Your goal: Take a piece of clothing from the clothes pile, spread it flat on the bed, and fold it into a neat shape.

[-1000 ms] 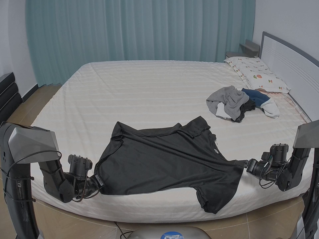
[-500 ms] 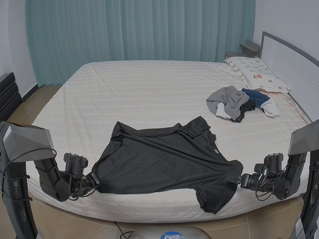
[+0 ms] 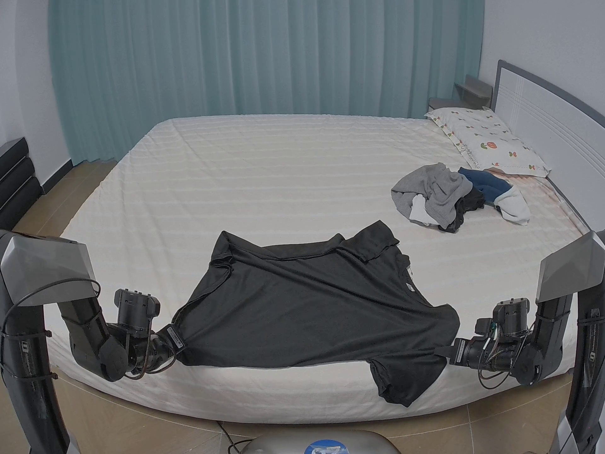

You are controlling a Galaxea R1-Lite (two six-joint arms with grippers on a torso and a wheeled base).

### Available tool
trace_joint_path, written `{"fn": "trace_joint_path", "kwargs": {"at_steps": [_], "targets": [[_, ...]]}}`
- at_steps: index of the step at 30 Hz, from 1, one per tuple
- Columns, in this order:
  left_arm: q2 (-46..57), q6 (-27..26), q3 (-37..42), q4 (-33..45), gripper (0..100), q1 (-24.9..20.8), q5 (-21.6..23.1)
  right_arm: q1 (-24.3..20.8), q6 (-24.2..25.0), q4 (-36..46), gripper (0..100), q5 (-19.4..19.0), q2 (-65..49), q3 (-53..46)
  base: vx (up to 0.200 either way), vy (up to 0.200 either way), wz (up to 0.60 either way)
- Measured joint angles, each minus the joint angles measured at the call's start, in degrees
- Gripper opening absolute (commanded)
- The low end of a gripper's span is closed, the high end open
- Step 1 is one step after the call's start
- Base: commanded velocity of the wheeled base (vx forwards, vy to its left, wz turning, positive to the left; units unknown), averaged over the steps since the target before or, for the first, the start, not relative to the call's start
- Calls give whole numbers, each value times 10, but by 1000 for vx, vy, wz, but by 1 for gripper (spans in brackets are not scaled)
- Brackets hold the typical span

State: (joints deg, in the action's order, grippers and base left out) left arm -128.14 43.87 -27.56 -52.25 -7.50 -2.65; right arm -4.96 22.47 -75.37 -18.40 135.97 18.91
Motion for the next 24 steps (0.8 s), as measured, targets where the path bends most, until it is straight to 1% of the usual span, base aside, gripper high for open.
{"fn": "trace_joint_path", "kwargs": {"at_steps": [5, 9, 12, 17, 24], "targets": [[3, -24, 6, 0, 0, 12, 1, 20, -12, 25, 0, 0, -17, -6, 0, 0, 0], [8, -42, 12, 1, 0, 23, 2, 27, -44, 88, 0, -3, -46, -13, 0, 0, 0], [13, -64, 22, 1, 0, 28, 2, 30, -64, 113, 0, -5, -71, -19, 0, 0, 0], [20, -94, 41, 2, 0, 31, -1, 25, -86, 120, 0, -6, -102, -35, 0, 0, 0], [15, -95, 45, -3, 0, 31, -1, 25, -90, 113, 0, -3, -89, -31, 0, 0, 0]]}}
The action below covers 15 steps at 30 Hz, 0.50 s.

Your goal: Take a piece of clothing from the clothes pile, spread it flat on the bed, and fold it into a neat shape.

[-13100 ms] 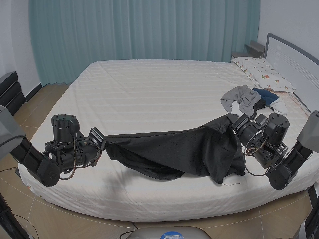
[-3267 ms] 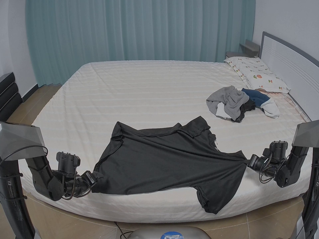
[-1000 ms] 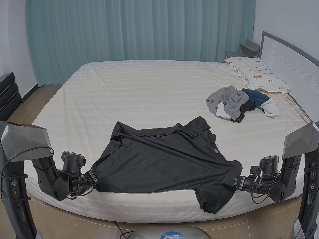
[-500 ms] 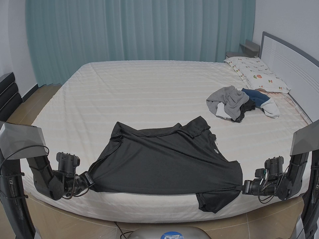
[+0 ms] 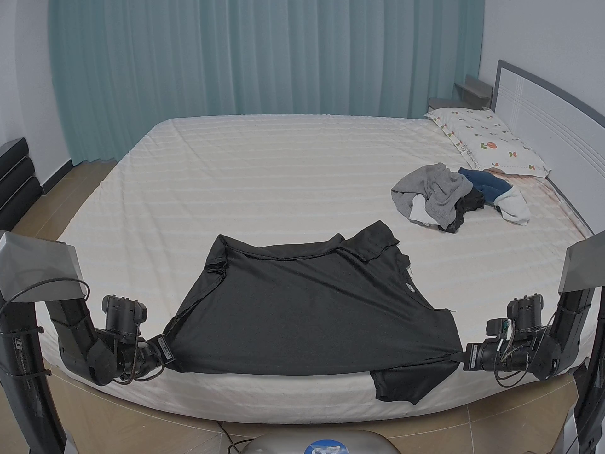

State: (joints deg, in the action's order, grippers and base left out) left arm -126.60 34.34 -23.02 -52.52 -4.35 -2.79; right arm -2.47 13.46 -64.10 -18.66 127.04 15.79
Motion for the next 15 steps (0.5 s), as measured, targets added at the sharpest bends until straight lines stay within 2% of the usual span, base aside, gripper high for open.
{"fn": "trace_joint_path", "kwargs": {"at_steps": [1, 2, 3, 9, 12, 15], "targets": [[-2, 1, -1, -1, 0, 0, 0, 0, 0, -1, 100, 0, 5, 3, 0, 0, 0], [-5, 2, -2, -1, 0, -1, 1, 0, 1, -3, 100, 1, 10, 7, 0, 0, 0], [-7, 2, -2, -1, 100, -1, 2, 0, 2, -5, 100, 1, 14, 10, 0, 0, 0], [-11, 4, -3, -2, 100, -1, 8, -1, 33, -41, 100, 0, 25, 24, 0, 0, 0], [-8, 7, -6, -2, 100, -1, 9, 0, 69, -58, 100, 0, 19, 26, 0, 0, 0], [0, 38, -15, -2, 100, 1, 10, 0, 111, -69, 100, 1, 5, 30, 0, 0, 0]]}}
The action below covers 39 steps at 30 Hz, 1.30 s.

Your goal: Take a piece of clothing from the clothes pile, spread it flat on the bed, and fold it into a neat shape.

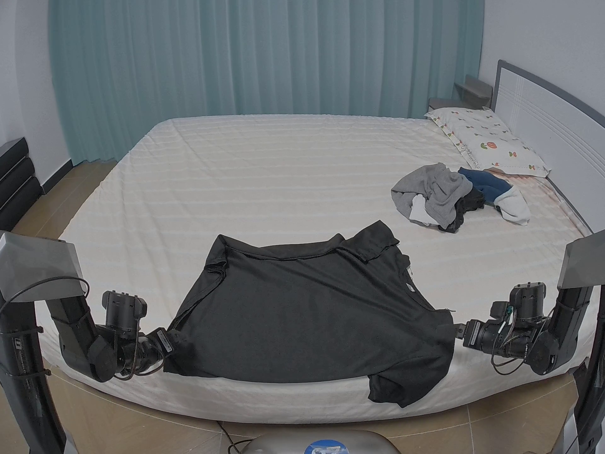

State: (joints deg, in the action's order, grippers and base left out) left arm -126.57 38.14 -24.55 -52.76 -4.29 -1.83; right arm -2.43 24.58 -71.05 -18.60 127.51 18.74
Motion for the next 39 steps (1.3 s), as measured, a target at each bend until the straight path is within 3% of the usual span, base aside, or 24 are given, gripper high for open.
{"fn": "trace_joint_path", "kwargs": {"at_steps": [3, 9, 19, 29, 34, 39], "targets": [[12, 34, -14, 1, 100, 3, 3, -2, 36, -6, 100, 0, -16, 6, 0, 0, 0], [30, 51, -28, 2, 100, 9, 18, -14, 68, -9, 100, -1, -26, 17, 0, 0, 0], [35, 55, -33, 2, 100, 26, 48, -17, 73, -9, 100, -3, -27, 23, 0, 180, 0], [35, 58, -32, 0, 100, 21, 45, -18, 74, -9, 100, -4, -27, 24, 0, 0, 0], [38, 104, -33, -2, 100, 5, 42, -22, 75, -10, 100, -4, -27, 24, 0, 0, 0], [45, 131, -35, -9, 100, -27, 43, -27, 76, -10, 100, -4, -27, 24, 200, 0, 0]]}}
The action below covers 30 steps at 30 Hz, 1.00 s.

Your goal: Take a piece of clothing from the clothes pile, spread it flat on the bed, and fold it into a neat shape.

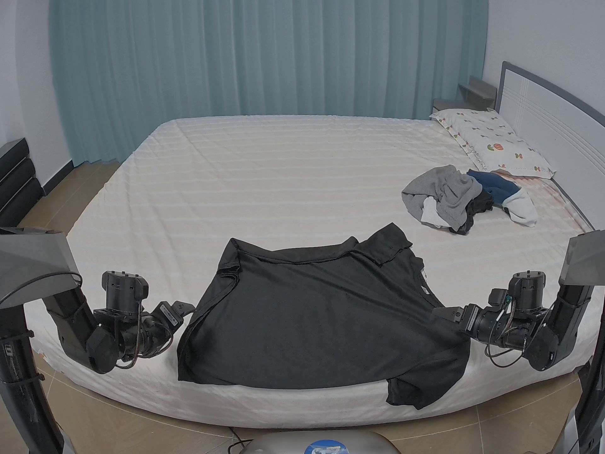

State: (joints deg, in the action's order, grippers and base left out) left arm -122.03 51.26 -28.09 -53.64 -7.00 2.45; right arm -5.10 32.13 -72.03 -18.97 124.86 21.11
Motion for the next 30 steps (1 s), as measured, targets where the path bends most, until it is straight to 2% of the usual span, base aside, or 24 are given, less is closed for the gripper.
{"fn": "trace_joint_path", "kwargs": {"at_steps": [4, 12, 18, 22, 26, 30], "targets": [[3, 1, -9, -1, 100, -17, -1, -5, 6, 0, 100, 0, 0, 0, 200, 0, 0], [-2, 1, -49, -1, 100, -25, -6, -12, 81, 0, 100, -1, 3, 11, 0, 0, 0], [-23, 1, -103, 3, 100, -27, -20, -19, 96, 0, 100, -1, 13, 21, 0, 0, 0], [-46, 0, -149, 8, 100, -33, -32, -24, 122, -1, 100, -2, 22, 27, 0, 0, 0], [-69, -2, -195, 33, 100, -45, -35, -26, 144, -1, 100, -2, 32, 36, 0, 0, 0], [-91, -2, -254, 92, 100, -58, -38, -26, 169, -1, 100, -2, 39, 44, 0, 0, 0]]}}
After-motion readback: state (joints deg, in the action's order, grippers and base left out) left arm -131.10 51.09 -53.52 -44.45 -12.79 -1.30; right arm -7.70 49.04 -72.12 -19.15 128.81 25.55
